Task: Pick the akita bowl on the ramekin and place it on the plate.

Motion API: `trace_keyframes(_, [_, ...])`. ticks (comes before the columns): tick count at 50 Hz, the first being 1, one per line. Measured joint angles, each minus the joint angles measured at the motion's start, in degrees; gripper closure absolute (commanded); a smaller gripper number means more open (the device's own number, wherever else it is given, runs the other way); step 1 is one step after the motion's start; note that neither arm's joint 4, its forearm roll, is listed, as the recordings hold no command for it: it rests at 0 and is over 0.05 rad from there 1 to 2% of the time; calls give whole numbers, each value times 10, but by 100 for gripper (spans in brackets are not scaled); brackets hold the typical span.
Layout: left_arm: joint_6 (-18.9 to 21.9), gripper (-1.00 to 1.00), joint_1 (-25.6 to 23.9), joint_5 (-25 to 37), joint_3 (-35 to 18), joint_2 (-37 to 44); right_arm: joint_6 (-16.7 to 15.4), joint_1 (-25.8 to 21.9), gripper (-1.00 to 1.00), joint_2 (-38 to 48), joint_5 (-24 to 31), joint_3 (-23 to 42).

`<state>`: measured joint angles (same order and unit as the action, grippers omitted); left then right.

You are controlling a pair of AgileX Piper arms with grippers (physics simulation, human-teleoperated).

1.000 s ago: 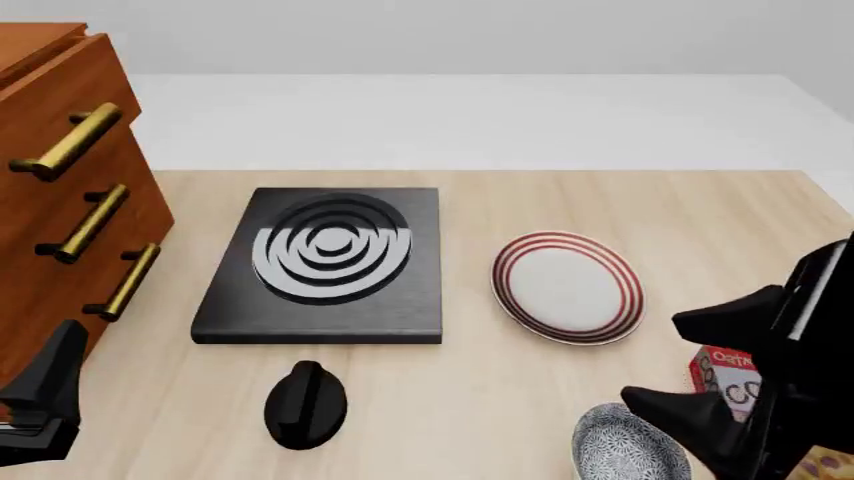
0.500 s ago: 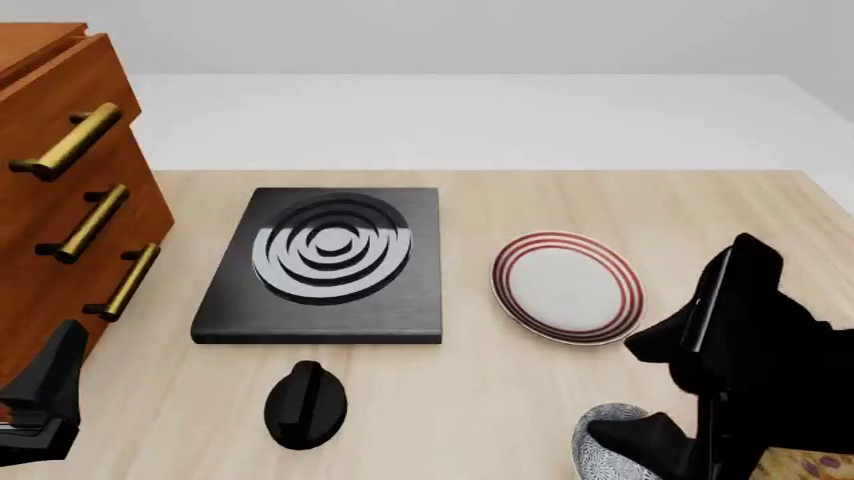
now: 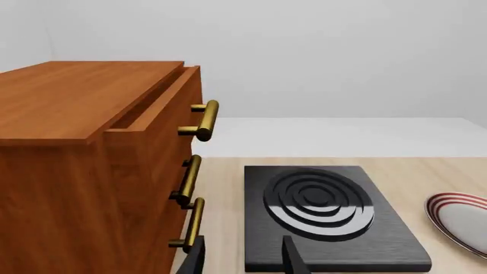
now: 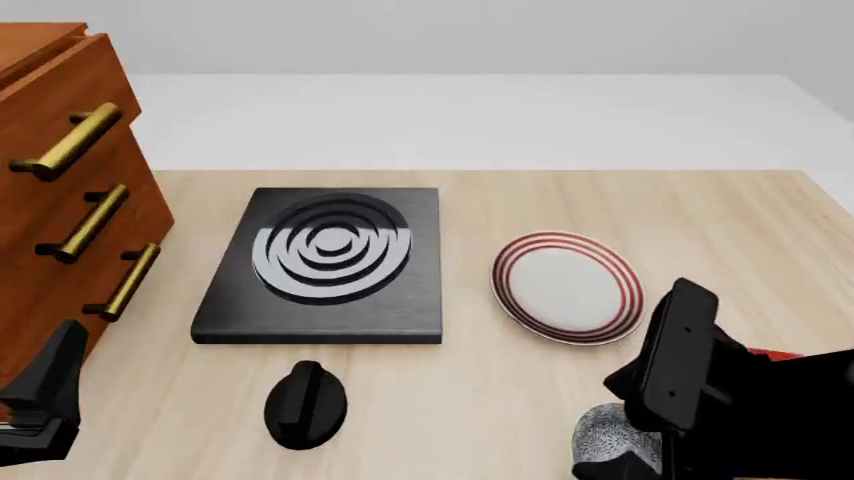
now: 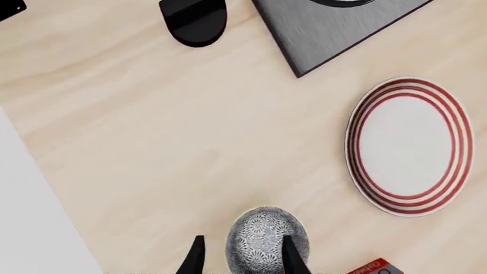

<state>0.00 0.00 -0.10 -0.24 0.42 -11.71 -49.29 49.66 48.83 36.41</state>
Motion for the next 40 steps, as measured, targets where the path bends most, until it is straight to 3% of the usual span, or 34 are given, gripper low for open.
trace_keyframes(40, [0, -100, 0, 0, 0, 0, 39, -21, -100, 15, -61, -84])
